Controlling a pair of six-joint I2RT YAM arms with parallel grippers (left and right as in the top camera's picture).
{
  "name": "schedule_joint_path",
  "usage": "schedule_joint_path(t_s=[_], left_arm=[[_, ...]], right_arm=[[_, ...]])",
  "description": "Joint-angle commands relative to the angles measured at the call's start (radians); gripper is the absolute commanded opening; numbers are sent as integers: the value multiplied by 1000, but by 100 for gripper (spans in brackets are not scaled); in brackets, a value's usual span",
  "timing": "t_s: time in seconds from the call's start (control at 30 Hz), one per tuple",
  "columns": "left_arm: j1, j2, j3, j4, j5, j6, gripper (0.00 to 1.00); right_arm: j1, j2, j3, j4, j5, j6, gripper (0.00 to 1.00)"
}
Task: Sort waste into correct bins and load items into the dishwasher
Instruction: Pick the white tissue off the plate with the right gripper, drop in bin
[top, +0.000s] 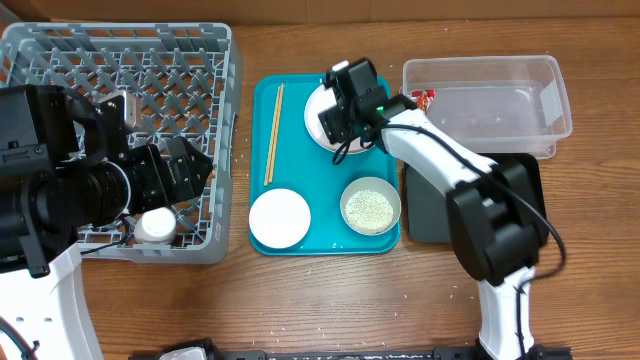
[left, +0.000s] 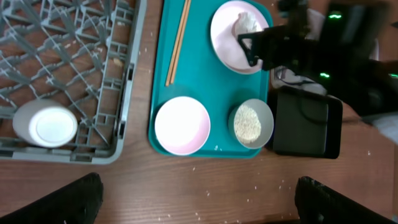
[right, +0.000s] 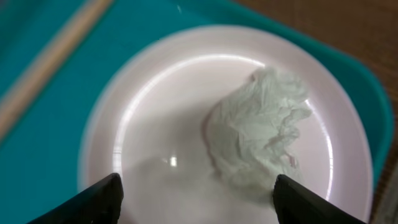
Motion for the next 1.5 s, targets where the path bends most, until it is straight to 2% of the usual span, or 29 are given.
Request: schedule_joint_path(t_s=[0.0,0.03,0.1,0.13,0.17,0.27,0.43,0.5,0.67,0.73,0.77,0.8,0.83,0.9,1.0,1.07,1.1,1.13,1.27,1.3,1.33,1.37,1.47], left_arm=[[-7,5,12,-9,15,11,100],[-7,5,12,-9,15,11,100],[-7,5,12,-9,15,11,100],[-7,5,12,-9,15,11,100],[-7,5,12,-9,15,11,100],[-7,5,12,-9,15,11,100],[-7,5,12,-9,15,11,100],[-7,5,12,-9,15,11,100],[-7,5,12,-9,15,11,100],[-7,5,12,-9,15,11,100],[-7,5,12,-9,16,11,100],[-7,5,12,-9,19,10,100],[-7,5,12,-9,28,0,100],[-7,5,12,-9,97,4,100],[-8,2,12,-9,143,31,98],[-15,-18,12,-9,122,38,88],[-21,-31,12,-10,78,38,85],[-32,-55,12,-10,-34,29,79],[-35,-134,12,-9,-225,-55,78],[-35,-159,12,-9,-252,-82,79],[-35,-181,12,-6,-254,-95,86],[-35,-188,12,-6,-254,-95,100],[-35,-192,12,-9,-255,-94,100]], right_arm=[[-21,61,10,35,48,-64,77],[-21,71,10,37,47,-62,64],[-18,61,11,18,37,-56,20],[-16,44,11,6,36,-56,7],[-16,24,11,-3,33,-56,4],[-17,-85,13,-36,-3,-37,4],[-45,-337,13,-102,-35,130,4],[-71,-395,13,-158,-34,132,4],[-201,-370,2,-330,-32,136,4],[-262,-331,-6,-358,-31,154,16],[-291,-324,-6,-362,-33,188,29],[-316,-325,-5,-370,-52,222,53],[-330,-334,5,-386,-86,231,60],[-354,-378,51,-457,-227,232,67],[-353,-468,112,-559,-391,199,69],[-324,-583,130,-629,-530,175,69],[-306,-620,130,-655,-551,176,68],[-272,-664,130,-704,-555,182,68],[-117,-706,121,-884,-485,280,60],[-40,-696,85,-904,-402,327,60],[49,-675,26,-881,-293,378,61],[98,-658,-18,-847,-223,407,60],[199,-579,-175,-643,-32,474,60]])
